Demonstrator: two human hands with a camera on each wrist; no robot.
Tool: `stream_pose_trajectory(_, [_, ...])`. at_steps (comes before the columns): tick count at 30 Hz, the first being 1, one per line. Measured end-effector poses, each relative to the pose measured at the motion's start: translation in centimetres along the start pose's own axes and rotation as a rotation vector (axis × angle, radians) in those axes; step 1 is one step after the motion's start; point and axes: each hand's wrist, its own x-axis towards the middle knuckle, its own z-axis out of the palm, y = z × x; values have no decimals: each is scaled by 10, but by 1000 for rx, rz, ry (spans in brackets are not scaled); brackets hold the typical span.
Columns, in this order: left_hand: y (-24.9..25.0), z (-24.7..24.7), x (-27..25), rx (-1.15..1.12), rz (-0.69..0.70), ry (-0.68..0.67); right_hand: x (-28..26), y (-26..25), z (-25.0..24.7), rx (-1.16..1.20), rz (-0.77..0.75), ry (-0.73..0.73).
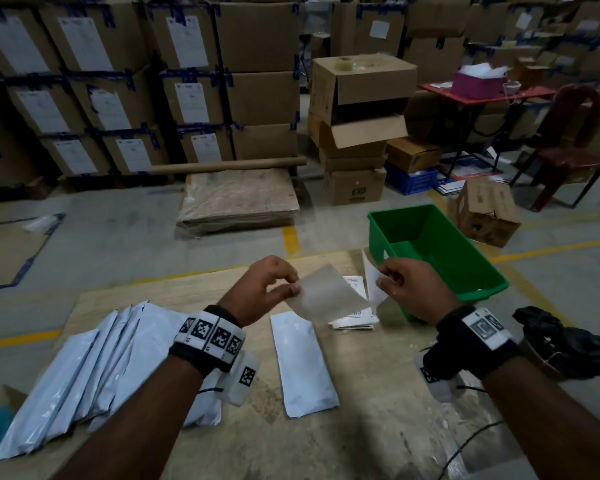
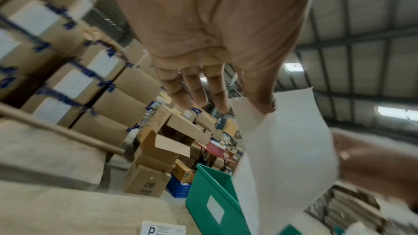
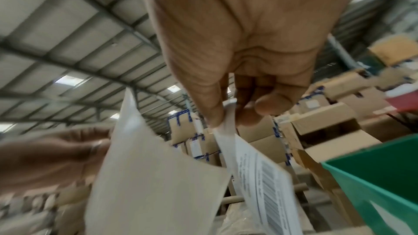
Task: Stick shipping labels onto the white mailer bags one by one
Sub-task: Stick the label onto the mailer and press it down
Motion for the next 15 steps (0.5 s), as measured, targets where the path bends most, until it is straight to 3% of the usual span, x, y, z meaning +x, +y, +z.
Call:
stream_pose_trajectory(4, [9, 15, 5, 256, 139, -80, 13, -16, 2, -145, -195, -130])
stream_pose_trajectory(7, [20, 23, 8, 376, 227, -95, 19, -23, 6, -221, -257, -233])
stream_pose_trajectory(11, [31, 28, 9, 459, 310, -5, 17, -35, 6, -249, -314, -247])
stream_pose_trajectory(15, [29, 29, 10, 470, 296, 55, 15, -40, 5, -249, -320, -230])
